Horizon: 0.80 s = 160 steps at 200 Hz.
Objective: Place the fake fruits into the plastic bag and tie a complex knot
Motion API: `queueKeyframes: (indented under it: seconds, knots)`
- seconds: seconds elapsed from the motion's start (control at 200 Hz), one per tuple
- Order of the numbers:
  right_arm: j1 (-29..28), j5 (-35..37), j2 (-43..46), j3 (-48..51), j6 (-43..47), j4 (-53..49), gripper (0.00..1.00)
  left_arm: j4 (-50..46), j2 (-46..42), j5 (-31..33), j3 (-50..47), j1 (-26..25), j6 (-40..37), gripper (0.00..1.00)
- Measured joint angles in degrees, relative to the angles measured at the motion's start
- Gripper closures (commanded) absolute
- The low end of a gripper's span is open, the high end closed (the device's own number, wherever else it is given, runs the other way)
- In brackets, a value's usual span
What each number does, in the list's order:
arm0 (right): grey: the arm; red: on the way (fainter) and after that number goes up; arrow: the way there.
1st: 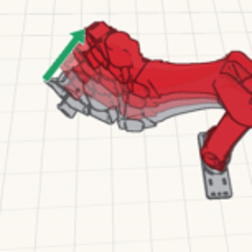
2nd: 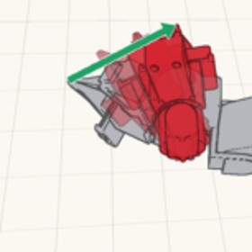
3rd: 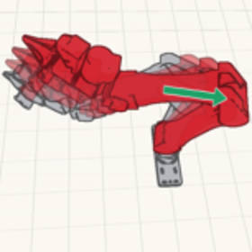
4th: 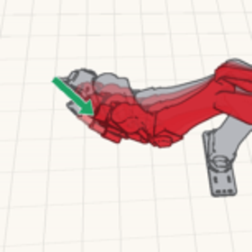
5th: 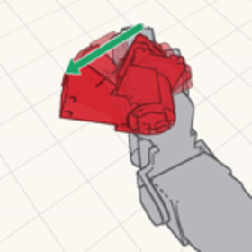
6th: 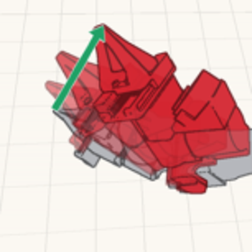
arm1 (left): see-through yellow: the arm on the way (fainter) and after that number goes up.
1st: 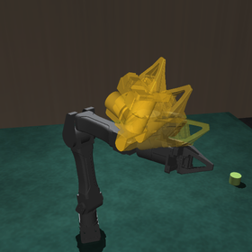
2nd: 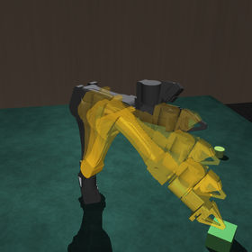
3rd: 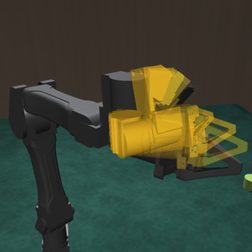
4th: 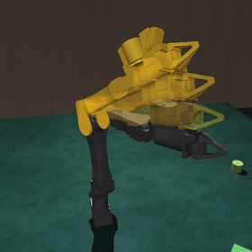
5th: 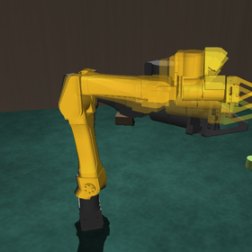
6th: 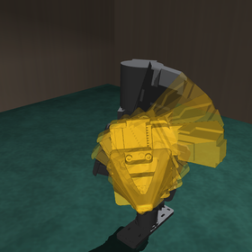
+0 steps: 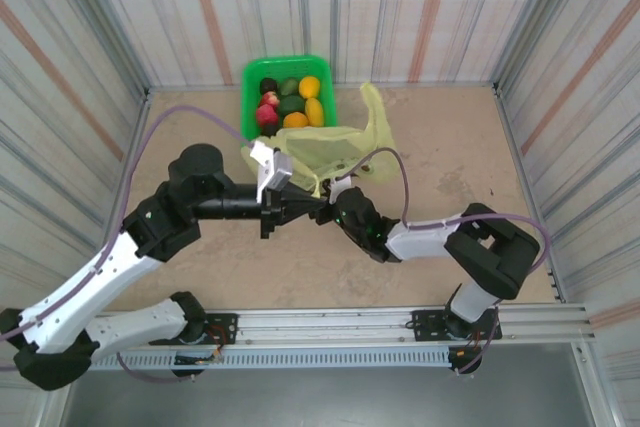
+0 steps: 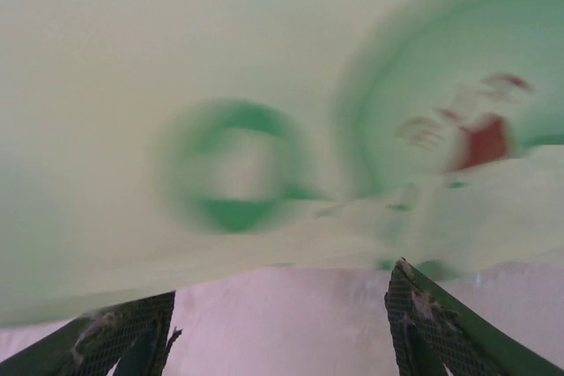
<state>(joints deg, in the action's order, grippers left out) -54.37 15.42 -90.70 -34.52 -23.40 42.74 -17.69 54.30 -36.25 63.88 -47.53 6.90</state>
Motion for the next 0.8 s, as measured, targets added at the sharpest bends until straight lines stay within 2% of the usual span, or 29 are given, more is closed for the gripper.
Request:
queueKeyframes:
  seconds: [0.095,0.255,0.331,0.431,0.486,0.551,0.666,0.726,0.801]
  knots:
    - [-2.56,-1.38,5.81,4.83,1.2,-3.32,0.34,-0.02,-0.96,0.87,-8.52,2.51,2.73,1.0]
    - [-7.04,-4.85,19.02,11.23,4.04,-10.38,0.35,-0.26,-0.74,3.43,-22.32,2.91,8.41,1.0]
    - [-8.26,-6.6,26.23,12.48,5.09,-14.25,0.34,-0.48,-1.55,4.48,-24.85,2.91,10.4,1.0]
    - [-8.24,-7.34,38.8,12.63,6.32,-20.87,0.25,0.02,-3.56,6.29,-25.14,3.3,12.55,1.0]
    - [-7.8,-6.8,45.11,11.96,6.34,-24.65,0.28,0.22,-4.85,6.71,-25.14,4.31,13.62,1.0]
    - [-5.68,-6.58,50.84,9.7,6.54,-29.88,0.34,0.85,-6.08,6.84,-25.51,6.69,15.15,1.0]
    - [2.38,-6.97,55.32,4.33,6.84,-36.28,0.44,1.22,-7.72,6.08,-27.45,12.55,18.14,1.0]
    - [6.8,-7.69,54.82,2.12,6.14,-37.86,0.43,0.98,-8.22,5.7,-28.41,14.99,19.52,1.0]
    - [13.7,-10.58,50.93,-1.64,3.98,-40.57,0.36,-0.09,-8.31,5.62,-28.65,16.2,20.55,1.0]
